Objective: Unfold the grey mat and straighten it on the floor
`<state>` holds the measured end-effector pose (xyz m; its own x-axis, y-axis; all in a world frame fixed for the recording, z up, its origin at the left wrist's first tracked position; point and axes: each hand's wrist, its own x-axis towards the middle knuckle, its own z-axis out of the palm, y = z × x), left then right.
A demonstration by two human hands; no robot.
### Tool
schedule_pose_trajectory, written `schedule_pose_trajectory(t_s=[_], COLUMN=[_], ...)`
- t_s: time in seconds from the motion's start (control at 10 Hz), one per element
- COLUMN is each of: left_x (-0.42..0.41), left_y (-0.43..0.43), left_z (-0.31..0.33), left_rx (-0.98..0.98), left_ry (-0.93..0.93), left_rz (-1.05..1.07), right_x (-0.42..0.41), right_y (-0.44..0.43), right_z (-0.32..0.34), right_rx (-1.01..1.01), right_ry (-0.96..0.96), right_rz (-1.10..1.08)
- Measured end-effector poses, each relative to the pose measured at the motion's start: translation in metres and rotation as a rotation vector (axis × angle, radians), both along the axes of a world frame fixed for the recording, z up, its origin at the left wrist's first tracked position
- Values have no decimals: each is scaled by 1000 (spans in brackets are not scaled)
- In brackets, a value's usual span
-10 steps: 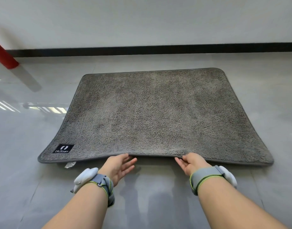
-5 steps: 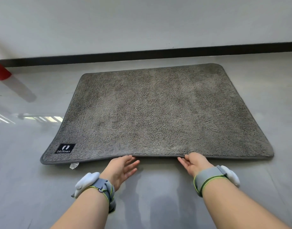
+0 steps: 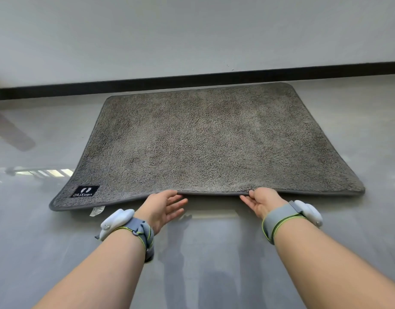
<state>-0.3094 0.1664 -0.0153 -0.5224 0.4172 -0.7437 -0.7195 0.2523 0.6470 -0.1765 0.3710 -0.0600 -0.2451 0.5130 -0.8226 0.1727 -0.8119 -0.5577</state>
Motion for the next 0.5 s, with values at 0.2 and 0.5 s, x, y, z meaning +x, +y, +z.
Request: schedule_pose_trajectory(t_s=[0.2,0.5], left_x=[0,54], left_y=[-3,-23], left_z=[-3,65], left_rx=[-51,-105], left_ry=[-7,54], left_rz=[-11,-66], right_x=[-1,45], right_y=[-9,-58], right_z=[7,90], right_rx=[30,282], right_ry=[6,-75], right_rz=[-12,219])
